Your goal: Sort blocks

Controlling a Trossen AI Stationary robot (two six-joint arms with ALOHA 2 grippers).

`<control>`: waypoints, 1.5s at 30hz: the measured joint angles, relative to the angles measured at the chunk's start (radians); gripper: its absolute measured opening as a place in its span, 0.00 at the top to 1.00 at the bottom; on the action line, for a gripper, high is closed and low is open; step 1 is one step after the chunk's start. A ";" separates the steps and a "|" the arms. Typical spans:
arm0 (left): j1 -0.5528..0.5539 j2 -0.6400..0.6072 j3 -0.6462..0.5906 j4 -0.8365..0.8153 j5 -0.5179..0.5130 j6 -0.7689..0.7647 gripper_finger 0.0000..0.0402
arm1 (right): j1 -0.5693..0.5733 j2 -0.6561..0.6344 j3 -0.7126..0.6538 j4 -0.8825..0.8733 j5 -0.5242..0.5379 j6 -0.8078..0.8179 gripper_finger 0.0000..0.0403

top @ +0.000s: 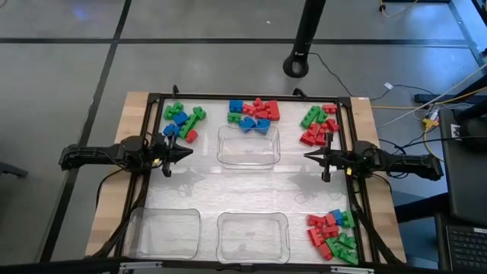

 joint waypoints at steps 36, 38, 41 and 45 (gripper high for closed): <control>0.001 0.000 0.000 0.200 -0.006 0.312 0.99 | 0.000 0.020 0.058 0.118 0.354 -0.182 0.95; 0.001 0.000 0.000 0.216 -0.019 0.343 0.99 | 0.000 0.042 0.068 0.126 0.382 -0.201 0.95; 0.002 0.001 0.000 0.245 -0.073 0.409 0.99 | 0.000 0.099 0.090 0.123 0.407 -0.205 0.95; 0.031 0.002 0.000 0.337 -0.122 0.471 0.99 | 0.000 0.220 0.160 0.123 0.410 -0.195 0.95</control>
